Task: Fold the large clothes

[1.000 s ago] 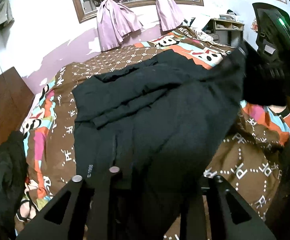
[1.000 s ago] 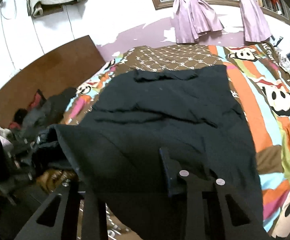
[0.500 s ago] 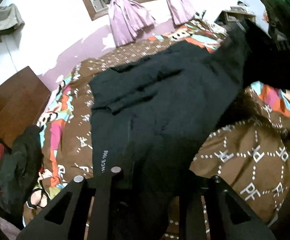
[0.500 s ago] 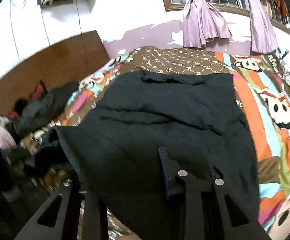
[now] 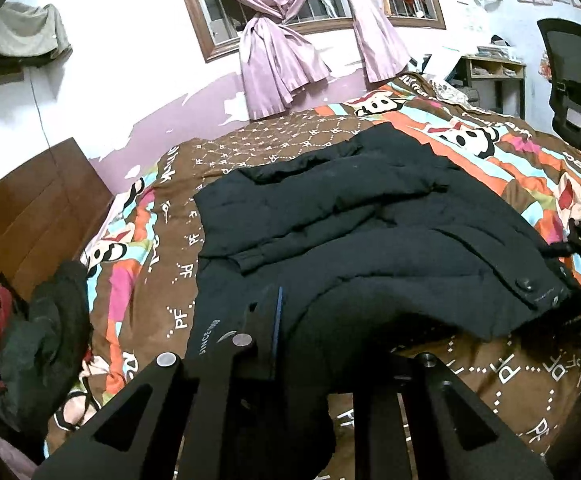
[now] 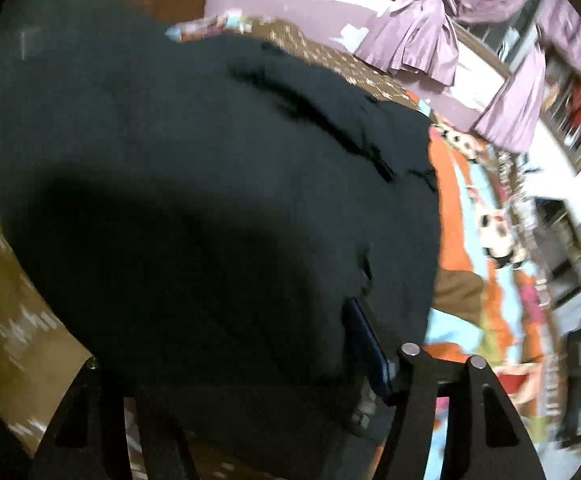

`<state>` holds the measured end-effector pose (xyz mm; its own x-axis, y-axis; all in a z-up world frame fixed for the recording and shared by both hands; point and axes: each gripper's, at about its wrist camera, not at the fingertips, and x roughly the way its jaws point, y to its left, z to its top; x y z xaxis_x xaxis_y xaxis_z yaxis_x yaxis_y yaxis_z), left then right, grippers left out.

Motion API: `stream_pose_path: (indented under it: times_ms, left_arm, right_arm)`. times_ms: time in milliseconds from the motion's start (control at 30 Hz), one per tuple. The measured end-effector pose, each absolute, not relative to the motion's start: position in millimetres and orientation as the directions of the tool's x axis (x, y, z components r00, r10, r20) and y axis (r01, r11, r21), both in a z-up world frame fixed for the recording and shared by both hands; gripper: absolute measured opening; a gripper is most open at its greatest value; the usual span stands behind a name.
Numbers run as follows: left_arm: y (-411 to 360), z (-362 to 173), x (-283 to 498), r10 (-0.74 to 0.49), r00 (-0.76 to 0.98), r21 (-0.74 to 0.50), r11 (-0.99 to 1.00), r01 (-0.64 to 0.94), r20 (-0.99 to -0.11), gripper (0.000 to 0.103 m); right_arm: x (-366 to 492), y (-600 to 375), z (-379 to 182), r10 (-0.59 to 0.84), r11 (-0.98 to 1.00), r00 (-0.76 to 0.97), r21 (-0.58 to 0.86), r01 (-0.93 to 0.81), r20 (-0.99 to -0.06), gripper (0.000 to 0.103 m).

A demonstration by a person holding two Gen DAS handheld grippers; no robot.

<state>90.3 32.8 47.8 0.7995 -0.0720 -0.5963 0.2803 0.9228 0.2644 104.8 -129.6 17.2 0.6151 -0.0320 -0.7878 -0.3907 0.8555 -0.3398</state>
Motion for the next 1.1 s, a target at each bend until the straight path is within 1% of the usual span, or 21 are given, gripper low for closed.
stream_pose_path:
  times_ms: [33, 67, 100, 133, 167, 200, 267, 400, 533, 667, 867, 1033, 1100]
  left_arm:
    - [35, 47, 89, -0.073, 0.8, 0.259, 0.925, 0.277, -0.595, 0.012]
    - [36, 46, 87, -0.078, 0.8, 0.254, 0.926, 0.279, -0.595, 0.011]
    - [37, 45, 84, -0.09, 0.799, 0.249, 0.924, 0.289, -0.594, 0.011]
    - [36, 43, 80, -0.089, 0.802, 0.26, 0.92, 0.293, -0.59, 0.01]
    - [35, 42, 76, -0.086, 0.808, 0.274, 0.915, 0.295, -0.583, 0.009]
    - [34, 41, 71, -0.081, 0.816, 0.291, 0.91, 0.295, -0.573, 0.009]
    - [33, 40, 60, -0.079, 0.83, 0.312, 0.904, 0.293, -0.552, 0.008]
    - [38, 48, 42, -0.089, 0.85, 0.304, 0.91, 0.281, -0.519, 0.007]
    - [45, 66, 26, -0.128, 0.849, 0.282, 0.909, 0.308, -0.513, 0.006]
    - [51, 92, 6, -0.144, 0.863, 0.31, 0.894, 0.323, -0.484, 0.006]
    - [72, 135, -21, -0.218, 0.86, 0.248, 0.899, 0.36, -0.461, 0.006]
    - [77, 166, -36, -0.216, 0.882, 0.28, 0.893, 0.352, -0.419, 0.006]
    - [79, 176, -33, -0.219, 0.886, 0.283, 0.892, 0.351, -0.408, 0.006]
  right_arm:
    - [105, -132, 13, -0.048, 0.855, 0.616, -0.351, -0.381, -0.786, 0.057]
    - [105, -138, 11, -0.045, 0.867, 0.615, -0.336, -0.367, -0.788, 0.039]
    - [104, -144, 12, -0.022, 0.882, 0.614, -0.304, -0.359, -0.789, 0.029]
    - [104, -151, 16, -0.003, 0.901, 0.621, -0.272, -0.339, -0.784, 0.027]
    - [103, -155, 21, 0.006, 0.911, 0.634, -0.257, -0.322, -0.773, 0.021]
    - [101, -160, 27, 0.017, 0.921, 0.654, -0.242, -0.305, -0.756, 0.017]
    - [96, -167, 40, 0.038, 0.938, 0.688, -0.212, -0.274, -0.724, 0.014]
    - [81, -180, 74, 0.085, 0.959, 0.763, -0.155, -0.237, -0.641, 0.012]
    - [64, -181, 111, 0.107, 0.96, 0.825, -0.16, -0.232, -0.555, 0.011]
    - [38, -176, 142, 0.132, 0.949, 0.871, -0.193, -0.248, -0.473, 0.01]
    - [-3, -169, 185, 0.209, 0.934, 0.912, -0.204, -0.293, -0.352, 0.01]
    - [-25, -166, 222, 0.273, 0.925, 0.929, -0.197, -0.325, -0.25, 0.01]
    - [-24, -165, 232, 0.282, 0.925, 0.93, -0.192, -0.329, -0.234, 0.01]
